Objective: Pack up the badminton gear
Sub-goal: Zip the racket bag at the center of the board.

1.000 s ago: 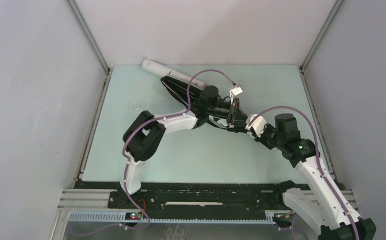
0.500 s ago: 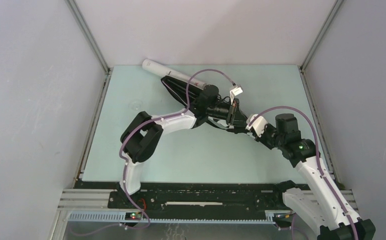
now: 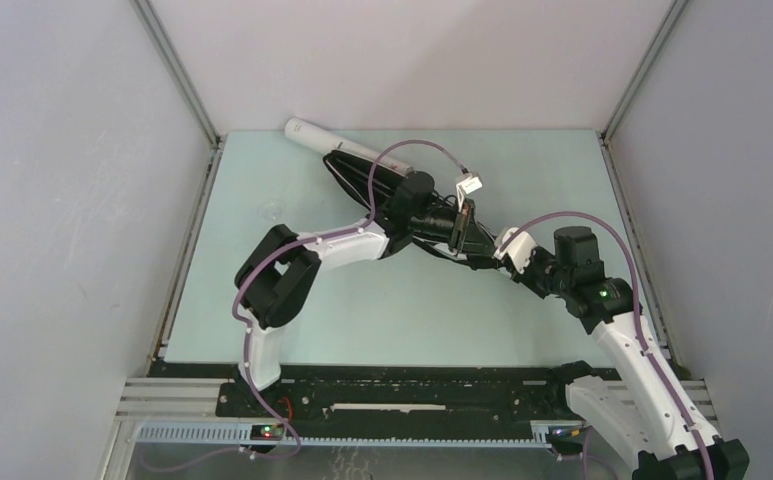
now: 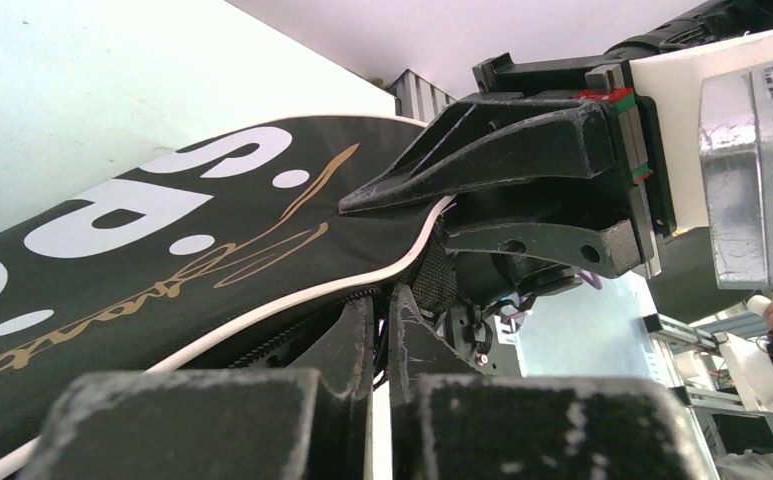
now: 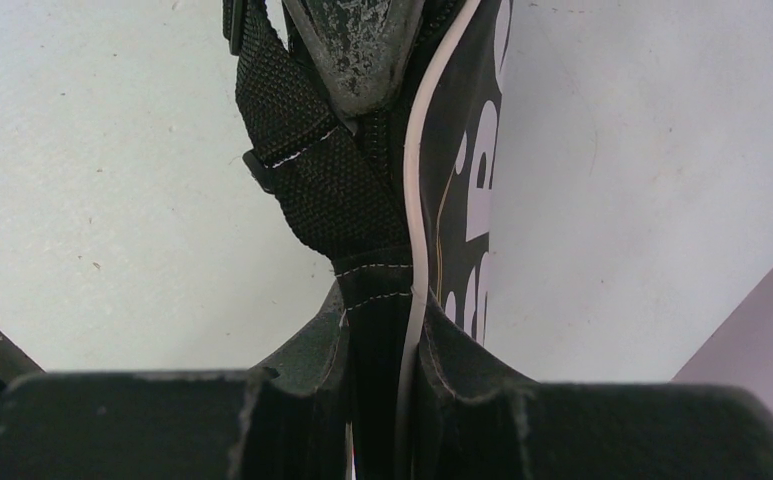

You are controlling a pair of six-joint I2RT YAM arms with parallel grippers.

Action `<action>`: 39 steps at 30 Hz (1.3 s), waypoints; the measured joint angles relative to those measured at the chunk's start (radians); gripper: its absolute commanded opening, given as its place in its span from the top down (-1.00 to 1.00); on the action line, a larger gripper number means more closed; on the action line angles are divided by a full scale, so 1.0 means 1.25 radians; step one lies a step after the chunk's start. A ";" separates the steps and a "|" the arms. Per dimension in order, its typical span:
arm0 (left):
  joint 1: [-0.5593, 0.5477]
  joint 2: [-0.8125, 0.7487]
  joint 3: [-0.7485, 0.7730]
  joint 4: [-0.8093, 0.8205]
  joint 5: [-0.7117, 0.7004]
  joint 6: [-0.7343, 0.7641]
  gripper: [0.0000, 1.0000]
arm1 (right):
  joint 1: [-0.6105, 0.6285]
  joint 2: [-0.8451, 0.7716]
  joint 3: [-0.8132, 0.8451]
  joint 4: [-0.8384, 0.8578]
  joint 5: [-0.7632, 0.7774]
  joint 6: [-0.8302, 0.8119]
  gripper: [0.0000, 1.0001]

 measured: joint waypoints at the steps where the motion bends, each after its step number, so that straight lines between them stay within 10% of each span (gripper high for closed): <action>1: 0.000 -0.001 -0.001 0.001 0.001 0.000 1.00 | -0.002 0.000 0.000 0.000 -0.002 -0.002 1.00; 39: 0.049 -0.008 -0.003 -0.083 0.069 0.105 0.89 | -0.042 0.010 -0.002 0.016 -0.067 -0.022 1.00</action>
